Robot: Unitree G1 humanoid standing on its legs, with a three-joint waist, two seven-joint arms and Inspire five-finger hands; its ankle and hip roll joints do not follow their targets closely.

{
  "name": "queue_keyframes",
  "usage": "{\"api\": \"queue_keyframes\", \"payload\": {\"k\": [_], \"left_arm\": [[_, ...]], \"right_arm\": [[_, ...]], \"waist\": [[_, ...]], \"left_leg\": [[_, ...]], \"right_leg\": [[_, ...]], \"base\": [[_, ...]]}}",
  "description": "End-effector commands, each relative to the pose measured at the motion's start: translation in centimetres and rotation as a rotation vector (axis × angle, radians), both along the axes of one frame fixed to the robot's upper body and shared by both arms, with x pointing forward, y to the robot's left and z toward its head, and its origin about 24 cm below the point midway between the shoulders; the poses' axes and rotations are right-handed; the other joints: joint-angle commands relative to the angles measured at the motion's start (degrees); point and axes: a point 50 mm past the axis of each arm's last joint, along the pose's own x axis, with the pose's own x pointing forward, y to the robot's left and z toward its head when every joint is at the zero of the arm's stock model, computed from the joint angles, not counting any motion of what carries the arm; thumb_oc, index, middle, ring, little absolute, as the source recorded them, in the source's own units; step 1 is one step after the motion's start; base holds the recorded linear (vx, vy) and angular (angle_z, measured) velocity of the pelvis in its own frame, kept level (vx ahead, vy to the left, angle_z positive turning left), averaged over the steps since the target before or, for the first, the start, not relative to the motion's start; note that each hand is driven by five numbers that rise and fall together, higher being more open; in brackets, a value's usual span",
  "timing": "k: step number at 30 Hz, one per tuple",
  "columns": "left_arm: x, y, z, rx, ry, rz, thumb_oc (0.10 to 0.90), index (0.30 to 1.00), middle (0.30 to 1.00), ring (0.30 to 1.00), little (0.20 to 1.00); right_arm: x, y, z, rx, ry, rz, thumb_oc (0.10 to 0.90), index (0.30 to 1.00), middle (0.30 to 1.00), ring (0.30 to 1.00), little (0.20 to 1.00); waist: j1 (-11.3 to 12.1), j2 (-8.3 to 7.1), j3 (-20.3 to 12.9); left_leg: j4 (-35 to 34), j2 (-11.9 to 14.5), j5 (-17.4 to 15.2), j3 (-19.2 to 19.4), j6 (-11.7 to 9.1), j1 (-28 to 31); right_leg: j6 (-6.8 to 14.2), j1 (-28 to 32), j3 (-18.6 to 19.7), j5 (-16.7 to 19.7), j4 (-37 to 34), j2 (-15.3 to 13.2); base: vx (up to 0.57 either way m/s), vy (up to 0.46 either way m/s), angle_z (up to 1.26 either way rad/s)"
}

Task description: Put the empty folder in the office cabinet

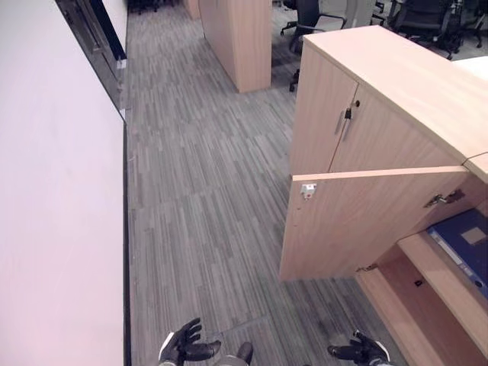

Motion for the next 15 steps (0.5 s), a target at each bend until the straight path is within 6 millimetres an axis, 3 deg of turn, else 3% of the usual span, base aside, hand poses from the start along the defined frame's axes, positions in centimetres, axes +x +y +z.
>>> {"api": "queue_keyframes", "payload": {"k": [1,7,15], "left_arm": [[4.7,0.5,2.9,0.035,-0.220,-0.042,0.800,0.900,0.900,0.900,0.900],[7.1,0.8,4.9,0.054,-0.337,-0.062,0.800,0.900,0.900,0.900,0.900],[11.8,3.9,9.7,0.165,-0.536,-0.005,0.800,0.900,0.900,0.900,0.900]], "right_arm": [[1.5,-1.8,1.2,-0.067,-0.078,0.018,0.800,0.900,0.900,0.900,0.900],[1.2,-2.0,1.2,-0.069,-0.069,0.035,0.800,0.900,0.900,0.900,0.900],[0.5,-2.3,1.1,-0.079,-0.043,0.091,0.800,0.900,0.900,0.900,0.900]], "waist": [[0.54,-1.49,-1.73],[-0.41,-1.27,-2.03],[-2.79,-0.81,-3.21]], "left_leg": [[0.75,-4.60,-6.27,-1.91,1.10,0.19],[0.35,-4.36,-6.38,-1.83,0.83,1.20],[-0.65,-3.60,-6.46,-0.64,0.53,2.52]], "right_leg": [[3.58,1.96,0.37,-5.94,3.92,-3.06],[3.48,2.99,0.62,-6.07,2.95,-2.80],[3.67,3.73,1.67,-5.61,1.99,-2.80]], "base": [[0.01,-0.038,-0.01],[0.01,-0.013,0.01],[0.01,0.006,-0.11]]}}
